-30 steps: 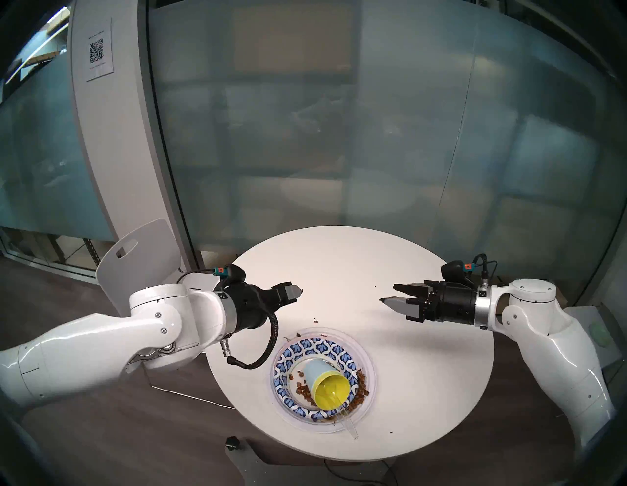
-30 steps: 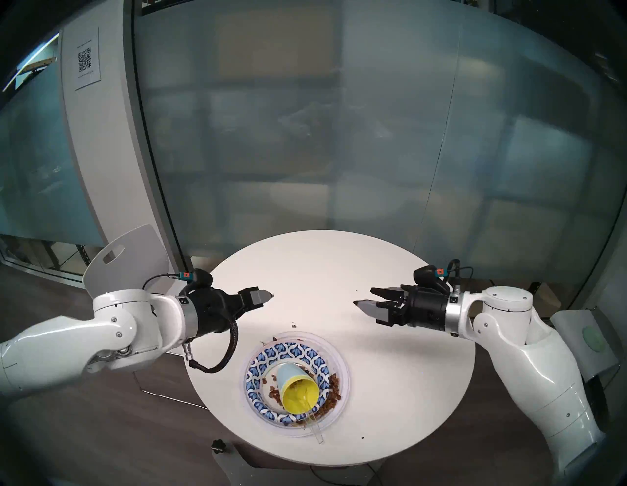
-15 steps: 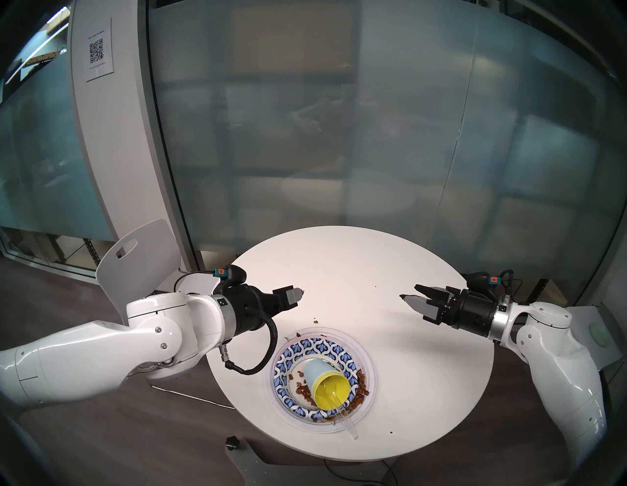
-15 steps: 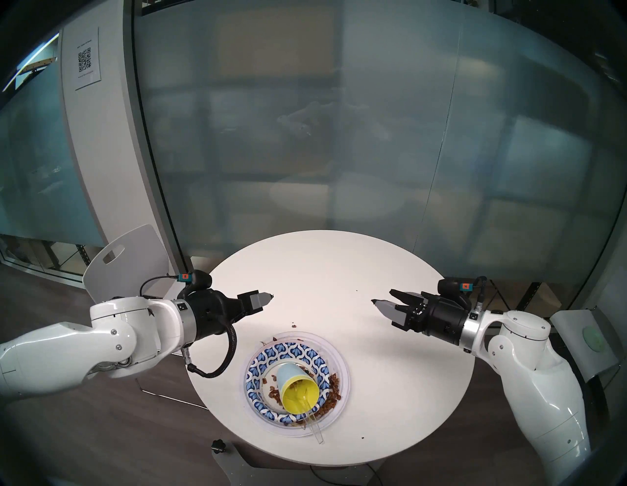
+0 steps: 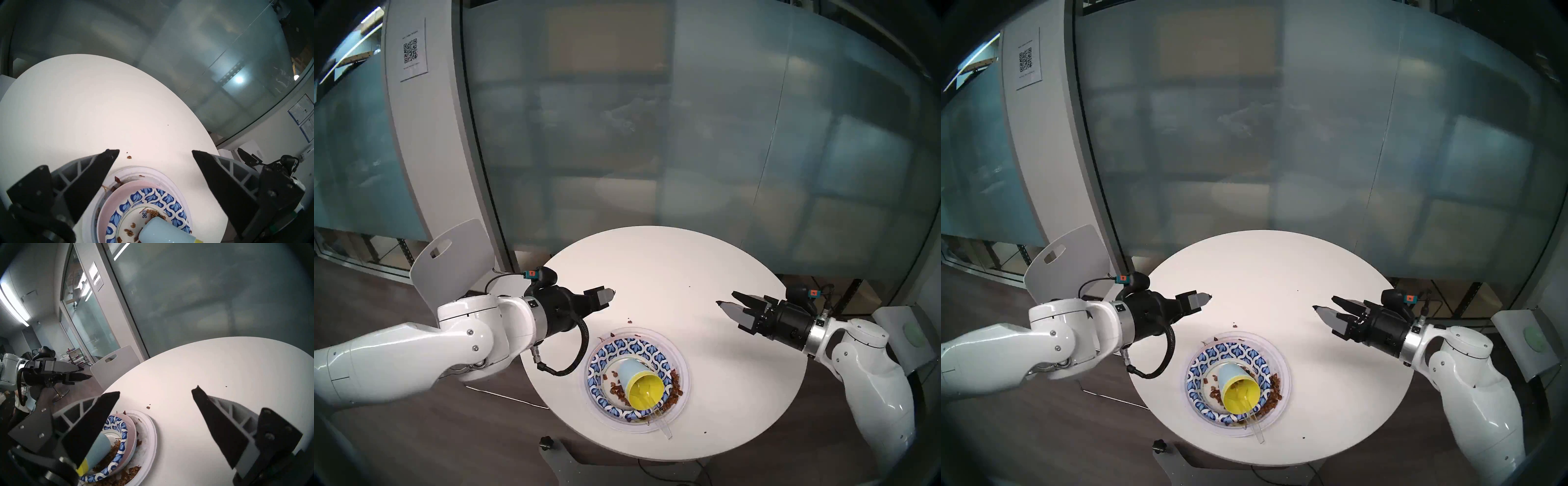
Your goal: Stack the plates into one stack
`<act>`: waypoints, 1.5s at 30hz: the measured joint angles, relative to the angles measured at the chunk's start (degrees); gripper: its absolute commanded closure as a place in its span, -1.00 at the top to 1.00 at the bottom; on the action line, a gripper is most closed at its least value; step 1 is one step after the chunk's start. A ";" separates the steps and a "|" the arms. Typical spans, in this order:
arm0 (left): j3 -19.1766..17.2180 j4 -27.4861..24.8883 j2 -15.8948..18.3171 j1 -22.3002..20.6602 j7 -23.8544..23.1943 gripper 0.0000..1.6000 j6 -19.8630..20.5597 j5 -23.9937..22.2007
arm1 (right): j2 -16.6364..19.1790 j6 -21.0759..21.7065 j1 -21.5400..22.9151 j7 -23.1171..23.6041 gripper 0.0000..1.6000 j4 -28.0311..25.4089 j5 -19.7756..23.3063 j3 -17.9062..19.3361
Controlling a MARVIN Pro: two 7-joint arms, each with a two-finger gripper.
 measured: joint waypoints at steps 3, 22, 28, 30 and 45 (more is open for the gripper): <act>0.03 0.00 0.09 0.00 -0.05 1.00 -0.09 -0.19 | -0.18 -0.04 -0.14 0.06 1.00 -0.07 0.00 0.04; 0.41 0.00 0.30 -0.08 -0.17 1.00 -0.38 0.09 | -0.89 -0.07 -0.09 0.64 1.00 -0.22 -0.06 0.30; 0.46 0.00 0.29 -0.09 -0.18 1.00 -0.41 0.21 | -1.00 -0.07 -0.07 0.72 1.00 -0.23 -0.08 0.34; 0.48 0.00 0.29 -0.10 -0.18 1.00 -0.42 0.23 | -1.05 -0.07 -0.07 0.74 1.00 -0.23 -0.09 0.36; 0.53 0.00 0.25 -0.12 -0.21 1.00 -0.46 0.25 | -1.21 -0.05 -0.04 0.87 1.00 -0.25 -0.15 0.44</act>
